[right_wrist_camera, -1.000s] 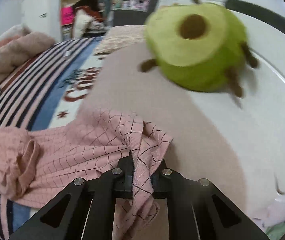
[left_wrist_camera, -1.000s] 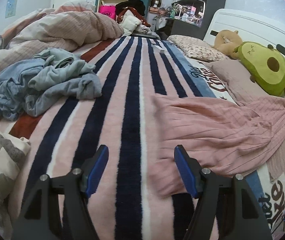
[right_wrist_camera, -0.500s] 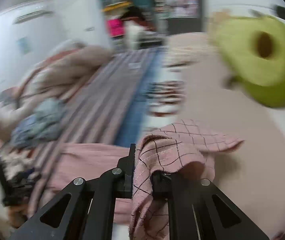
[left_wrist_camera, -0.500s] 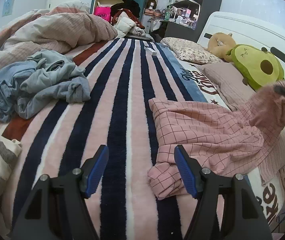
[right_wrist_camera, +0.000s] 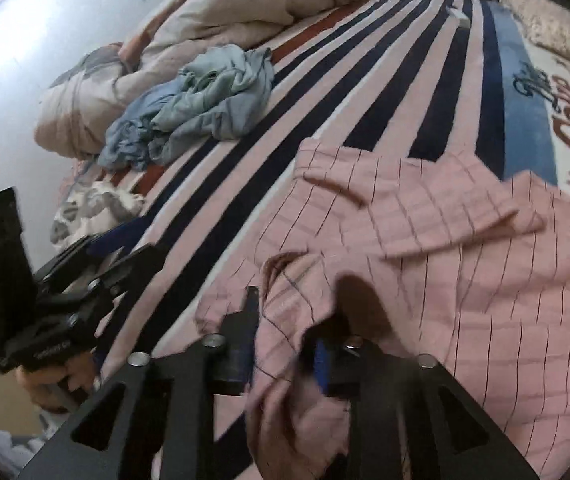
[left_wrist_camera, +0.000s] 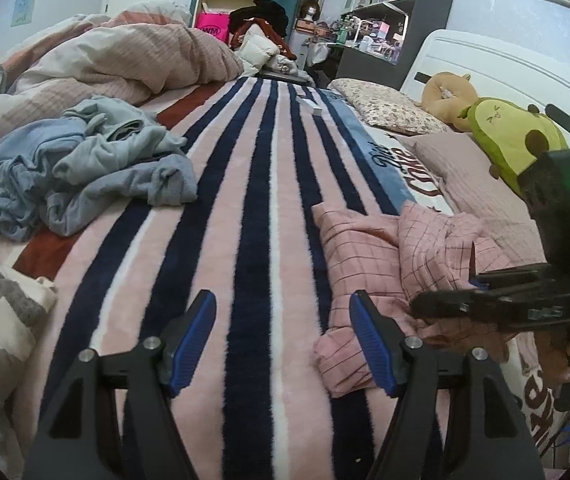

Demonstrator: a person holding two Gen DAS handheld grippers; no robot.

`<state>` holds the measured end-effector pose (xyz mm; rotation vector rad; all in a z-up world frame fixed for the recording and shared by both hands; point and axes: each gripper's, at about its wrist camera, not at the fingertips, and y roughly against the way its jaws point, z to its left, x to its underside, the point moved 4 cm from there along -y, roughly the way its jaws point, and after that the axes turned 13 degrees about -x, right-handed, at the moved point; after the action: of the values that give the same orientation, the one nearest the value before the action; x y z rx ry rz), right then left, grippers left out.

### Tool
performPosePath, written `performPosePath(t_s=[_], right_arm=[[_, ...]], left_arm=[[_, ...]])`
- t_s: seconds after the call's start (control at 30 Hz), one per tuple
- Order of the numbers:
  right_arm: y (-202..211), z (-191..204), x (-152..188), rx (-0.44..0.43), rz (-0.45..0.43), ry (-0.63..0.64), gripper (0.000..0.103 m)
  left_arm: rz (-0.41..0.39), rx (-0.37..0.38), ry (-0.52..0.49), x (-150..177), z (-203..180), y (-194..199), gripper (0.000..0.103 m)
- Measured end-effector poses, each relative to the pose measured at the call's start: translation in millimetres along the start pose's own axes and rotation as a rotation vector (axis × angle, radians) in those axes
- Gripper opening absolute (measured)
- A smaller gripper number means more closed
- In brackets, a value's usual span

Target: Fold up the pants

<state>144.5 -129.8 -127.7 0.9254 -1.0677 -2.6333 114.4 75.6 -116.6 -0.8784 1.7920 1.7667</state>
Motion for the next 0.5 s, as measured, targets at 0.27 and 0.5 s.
performPosePath(t_s=[0.27,0.5], right_arm=[[98,-15,28,0.148,-0.136,0.030,0.044],[135,-66,58,0.237,-0.179,-0.057,0.045]], left_arm=[[-0.032,0.112,-0.080,-13,-55,11,0.069],[-0.040,0.198,-0.186,-16,-120,21,0.073]])
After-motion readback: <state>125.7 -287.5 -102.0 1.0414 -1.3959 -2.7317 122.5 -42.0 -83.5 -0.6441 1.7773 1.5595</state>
